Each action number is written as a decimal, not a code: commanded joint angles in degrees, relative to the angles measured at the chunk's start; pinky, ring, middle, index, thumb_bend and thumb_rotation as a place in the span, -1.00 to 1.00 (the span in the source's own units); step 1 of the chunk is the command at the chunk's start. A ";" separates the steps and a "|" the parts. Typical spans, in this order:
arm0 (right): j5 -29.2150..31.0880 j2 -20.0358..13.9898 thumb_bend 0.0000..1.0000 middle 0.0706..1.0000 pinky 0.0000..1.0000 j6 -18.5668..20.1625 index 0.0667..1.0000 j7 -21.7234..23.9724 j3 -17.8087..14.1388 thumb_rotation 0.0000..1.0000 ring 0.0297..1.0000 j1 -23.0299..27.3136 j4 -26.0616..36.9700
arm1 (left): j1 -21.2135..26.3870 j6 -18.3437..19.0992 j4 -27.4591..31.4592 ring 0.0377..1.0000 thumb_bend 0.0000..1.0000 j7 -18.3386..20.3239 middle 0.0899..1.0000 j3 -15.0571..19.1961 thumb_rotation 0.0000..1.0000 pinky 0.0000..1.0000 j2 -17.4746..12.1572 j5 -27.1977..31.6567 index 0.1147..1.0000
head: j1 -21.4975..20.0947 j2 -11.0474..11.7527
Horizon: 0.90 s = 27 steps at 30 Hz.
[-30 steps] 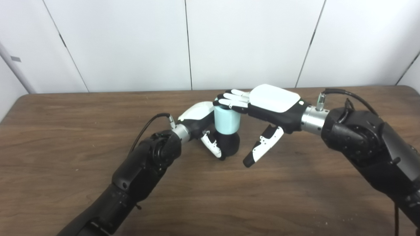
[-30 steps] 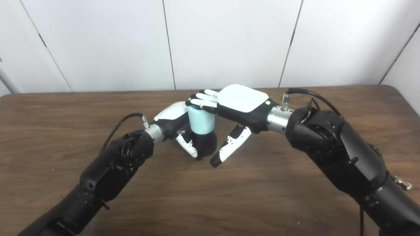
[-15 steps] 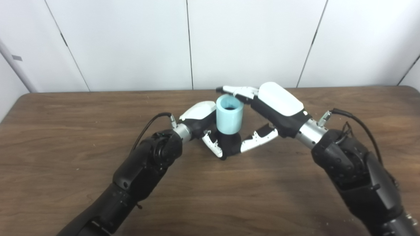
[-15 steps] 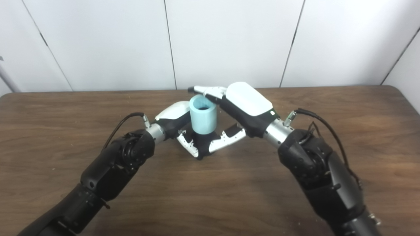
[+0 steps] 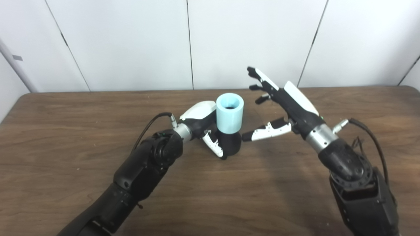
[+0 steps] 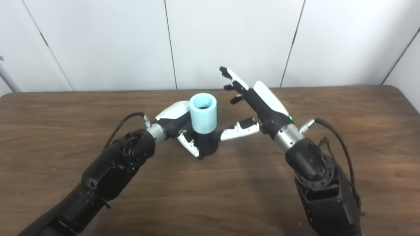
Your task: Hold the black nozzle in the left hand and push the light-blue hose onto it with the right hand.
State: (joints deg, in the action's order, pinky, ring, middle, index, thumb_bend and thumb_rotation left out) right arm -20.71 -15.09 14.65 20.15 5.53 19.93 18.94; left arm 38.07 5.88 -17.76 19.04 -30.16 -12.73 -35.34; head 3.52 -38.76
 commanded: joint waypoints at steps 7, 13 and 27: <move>5.55 -0.47 0.79 1.00 0.53 2.19 1.00 -1.14 -2.82 -0.54 0.83 -3.51 3.12 | -3.22 2.13 -0.35 0.67 0.80 3.01 0.65 0.59 -0.68 0.81 -1.40 0.61 0.57 | 0.67 0.09; 5.73 -0.68 0.83 1.00 0.53 3.24 1.00 -1.44 -2.96 -0.48 0.86 -5.13 3.76 | -4.11 2.41 1.96 0.97 0.88 2.72 0.99 1.81 -0.60 1.00 -1.99 1.12 0.99 | 0.90 0.14; 6.72 0.47 0.85 1.00 0.53 1.87 1.00 -3.98 -2.68 -0.46 0.85 -7.35 2.87 | -14.13 8.29 15.66 0.82 0.72 0.79 0.85 12.57 -0.90 0.69 -3.91 6.77 0.87 | 0.61 0.85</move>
State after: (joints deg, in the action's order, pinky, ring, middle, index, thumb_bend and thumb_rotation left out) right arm -14.88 -14.71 18.02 17.58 3.43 11.31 20.83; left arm 24.42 10.54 -3.09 19.61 -19.19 -14.37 -28.53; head 4.04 -37.88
